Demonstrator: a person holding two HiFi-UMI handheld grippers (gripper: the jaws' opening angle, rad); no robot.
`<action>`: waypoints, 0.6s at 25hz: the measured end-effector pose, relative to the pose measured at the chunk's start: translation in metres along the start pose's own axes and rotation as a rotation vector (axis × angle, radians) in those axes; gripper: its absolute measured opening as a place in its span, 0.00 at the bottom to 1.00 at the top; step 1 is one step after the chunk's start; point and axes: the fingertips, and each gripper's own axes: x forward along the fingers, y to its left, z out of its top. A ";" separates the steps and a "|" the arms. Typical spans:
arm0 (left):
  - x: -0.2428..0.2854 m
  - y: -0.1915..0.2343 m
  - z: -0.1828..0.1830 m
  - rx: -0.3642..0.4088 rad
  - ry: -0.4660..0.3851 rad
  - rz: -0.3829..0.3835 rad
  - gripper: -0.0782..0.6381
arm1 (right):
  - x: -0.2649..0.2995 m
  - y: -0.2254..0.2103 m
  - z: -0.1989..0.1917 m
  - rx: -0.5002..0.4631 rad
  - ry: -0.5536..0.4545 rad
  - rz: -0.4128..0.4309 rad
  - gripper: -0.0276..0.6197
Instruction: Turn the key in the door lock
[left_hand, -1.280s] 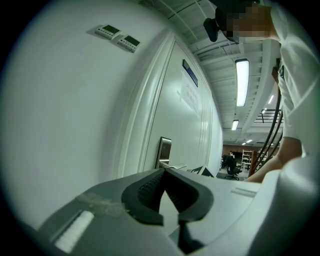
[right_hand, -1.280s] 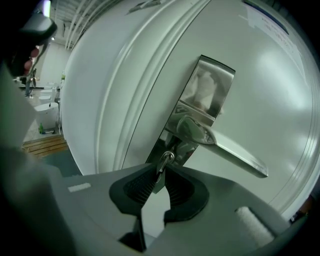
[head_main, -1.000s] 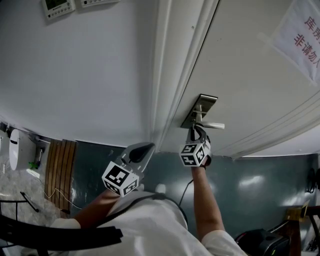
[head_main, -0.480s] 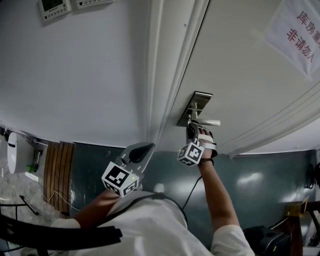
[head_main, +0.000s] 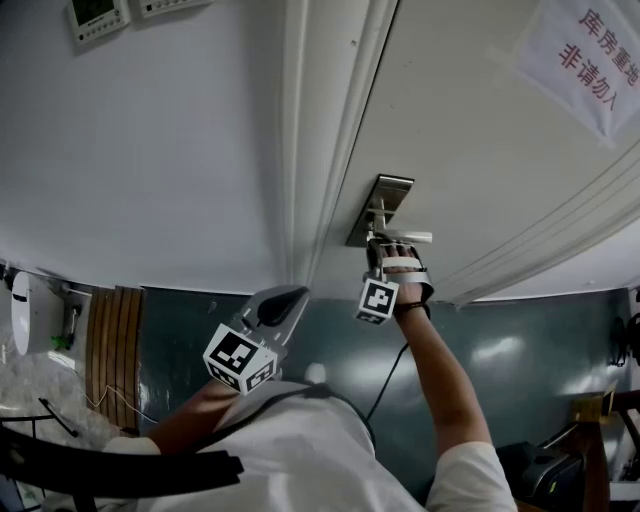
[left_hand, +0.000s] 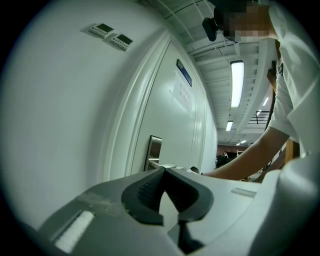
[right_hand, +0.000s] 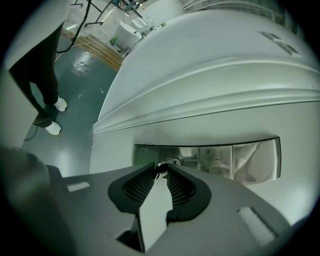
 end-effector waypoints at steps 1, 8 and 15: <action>0.001 -0.001 0.000 0.001 -0.001 -0.003 0.11 | 0.000 0.000 0.000 0.011 0.003 -0.003 0.17; 0.005 -0.004 0.004 0.011 -0.005 -0.012 0.11 | 0.000 -0.002 0.000 0.122 -0.016 -0.019 0.17; 0.009 -0.004 0.001 0.005 0.008 -0.016 0.11 | -0.009 -0.008 -0.001 0.359 -0.052 -0.056 0.23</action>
